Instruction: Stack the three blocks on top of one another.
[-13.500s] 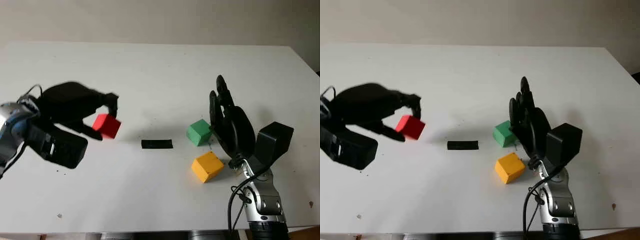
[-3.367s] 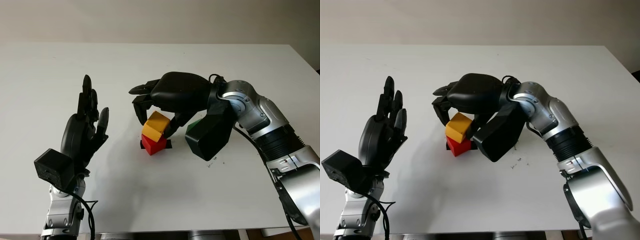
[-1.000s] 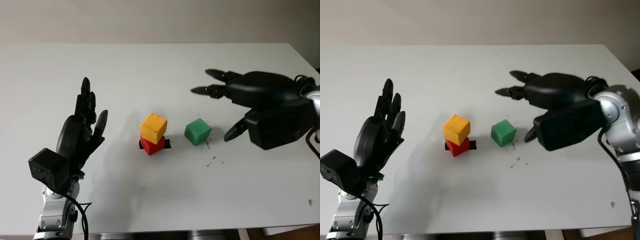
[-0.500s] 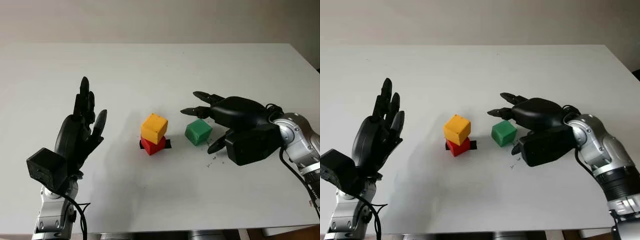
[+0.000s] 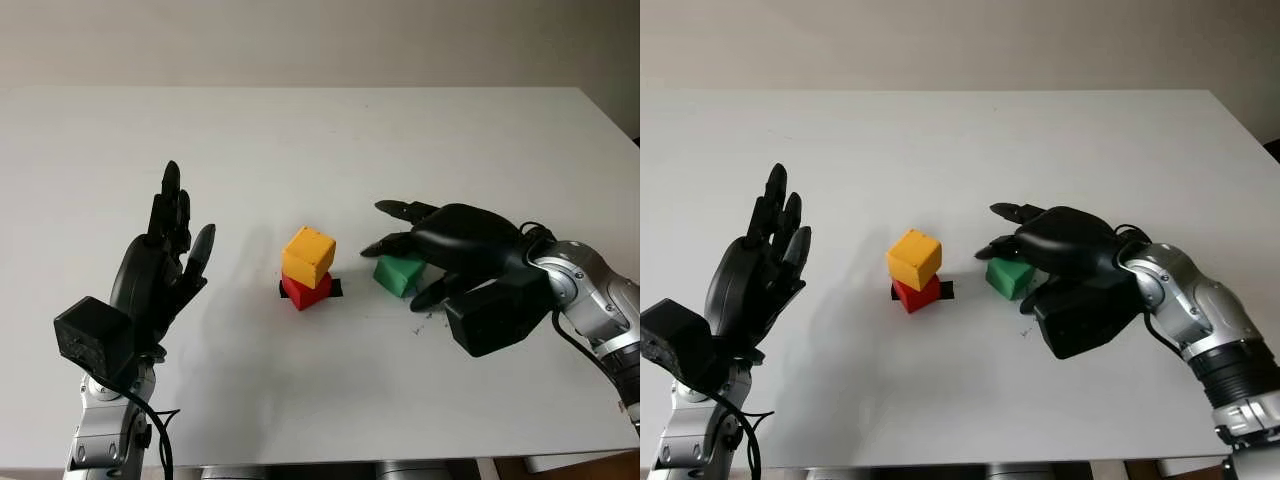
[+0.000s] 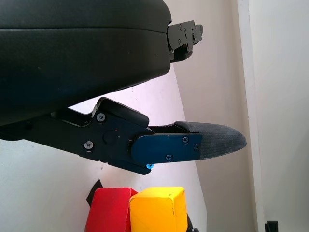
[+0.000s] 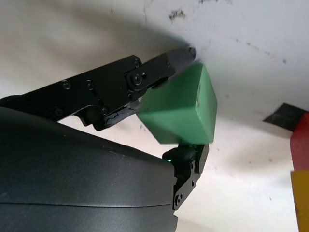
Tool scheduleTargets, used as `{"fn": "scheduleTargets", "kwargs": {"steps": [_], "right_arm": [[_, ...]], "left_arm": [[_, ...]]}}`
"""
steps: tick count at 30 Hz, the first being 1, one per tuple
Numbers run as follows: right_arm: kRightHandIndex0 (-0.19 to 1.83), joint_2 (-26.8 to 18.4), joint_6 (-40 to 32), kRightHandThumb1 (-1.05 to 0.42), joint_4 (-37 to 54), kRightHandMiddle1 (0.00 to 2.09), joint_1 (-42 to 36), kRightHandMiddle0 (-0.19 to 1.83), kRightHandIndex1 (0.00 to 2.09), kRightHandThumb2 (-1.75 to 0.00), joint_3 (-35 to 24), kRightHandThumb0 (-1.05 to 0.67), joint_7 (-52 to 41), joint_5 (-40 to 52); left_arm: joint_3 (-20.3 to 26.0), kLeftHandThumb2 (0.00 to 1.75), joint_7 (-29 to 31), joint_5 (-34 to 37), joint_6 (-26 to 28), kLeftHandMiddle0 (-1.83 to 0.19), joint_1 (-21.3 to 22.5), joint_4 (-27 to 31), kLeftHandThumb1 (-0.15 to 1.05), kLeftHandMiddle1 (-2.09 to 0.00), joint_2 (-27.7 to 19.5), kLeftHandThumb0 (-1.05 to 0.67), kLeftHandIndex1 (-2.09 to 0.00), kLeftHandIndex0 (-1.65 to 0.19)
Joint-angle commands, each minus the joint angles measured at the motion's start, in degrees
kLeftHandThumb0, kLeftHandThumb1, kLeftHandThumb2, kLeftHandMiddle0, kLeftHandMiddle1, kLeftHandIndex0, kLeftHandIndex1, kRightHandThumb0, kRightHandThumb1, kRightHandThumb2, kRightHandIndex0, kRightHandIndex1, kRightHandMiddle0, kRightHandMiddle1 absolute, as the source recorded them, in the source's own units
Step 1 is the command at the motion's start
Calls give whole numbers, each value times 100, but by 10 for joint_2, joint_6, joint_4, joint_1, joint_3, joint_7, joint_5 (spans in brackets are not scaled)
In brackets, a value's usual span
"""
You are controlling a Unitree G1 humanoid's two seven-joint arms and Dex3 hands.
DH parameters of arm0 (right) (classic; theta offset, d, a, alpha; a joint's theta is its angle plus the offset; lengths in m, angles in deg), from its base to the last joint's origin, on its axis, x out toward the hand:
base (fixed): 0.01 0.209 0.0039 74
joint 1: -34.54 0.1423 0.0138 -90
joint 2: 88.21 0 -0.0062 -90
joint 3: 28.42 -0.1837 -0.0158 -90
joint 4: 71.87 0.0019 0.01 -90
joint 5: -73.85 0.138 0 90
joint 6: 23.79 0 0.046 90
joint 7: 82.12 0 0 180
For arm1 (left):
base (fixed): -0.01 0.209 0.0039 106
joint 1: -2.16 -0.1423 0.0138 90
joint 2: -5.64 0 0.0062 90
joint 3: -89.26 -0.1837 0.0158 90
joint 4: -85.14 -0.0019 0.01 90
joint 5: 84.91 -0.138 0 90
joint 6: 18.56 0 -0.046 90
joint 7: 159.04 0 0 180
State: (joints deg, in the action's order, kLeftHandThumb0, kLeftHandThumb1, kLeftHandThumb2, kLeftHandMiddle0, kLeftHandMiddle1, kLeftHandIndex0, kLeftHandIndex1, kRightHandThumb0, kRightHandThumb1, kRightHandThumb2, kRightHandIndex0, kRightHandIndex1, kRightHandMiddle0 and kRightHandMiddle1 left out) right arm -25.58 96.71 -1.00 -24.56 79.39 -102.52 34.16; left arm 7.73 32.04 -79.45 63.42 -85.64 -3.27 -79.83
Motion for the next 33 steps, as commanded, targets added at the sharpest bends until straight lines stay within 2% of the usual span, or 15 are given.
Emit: {"fn": "scheduleTargets", "kwargs": {"steps": [1, 8, 15, 20, 27, 33], "right_arm": [[19, -7, 7, -93, -9, 115, 7, 46, 7, -6, -2, -36, 4, 2], [25, -13, 25, -94, -21, 122, 23, 50, 8, -6, 2, -36, 17, -12], [28, -17, 36, -93, -41, 119, 53, 50, 8, -5, 5, -38, 47, -49], [30, -16, 41, -92, -62, 119, 86, 50, 7, -5, 1, -36, 51, -43], [32, -18, 62, -91, -87, 123, 151, 52, 8, -5, 7, -43, 48, -49], [35, -8, 87, -89, -112, 116, 226, 56, 7, -5, 17, -43, 29, -40]], "left_arm": [[-2, 44, 0, 1, 1, 18, -4, 14, 105, -5, -1, -83, -5, 17], [-1, 44, -1, 1, 1, 19, -5, 13, 105, -5, -1, -83, -5, 19], [0, 43, 3, 5, -2, 19, -2, 9, 105, -5, -2, -82, -5, 19], [-2, 44, 1, 1, -4, 19, 2, 7, 105, -5, -1, -82, -6, 18], [-7, 45, -4, -7, -12, 18, 4, -1, 105, -6, 4, -81, -6, 17], [-13, 46, -11, -10, -24, 18, 4, -4, 105, -5, 12, -81, -5, 17]]}}
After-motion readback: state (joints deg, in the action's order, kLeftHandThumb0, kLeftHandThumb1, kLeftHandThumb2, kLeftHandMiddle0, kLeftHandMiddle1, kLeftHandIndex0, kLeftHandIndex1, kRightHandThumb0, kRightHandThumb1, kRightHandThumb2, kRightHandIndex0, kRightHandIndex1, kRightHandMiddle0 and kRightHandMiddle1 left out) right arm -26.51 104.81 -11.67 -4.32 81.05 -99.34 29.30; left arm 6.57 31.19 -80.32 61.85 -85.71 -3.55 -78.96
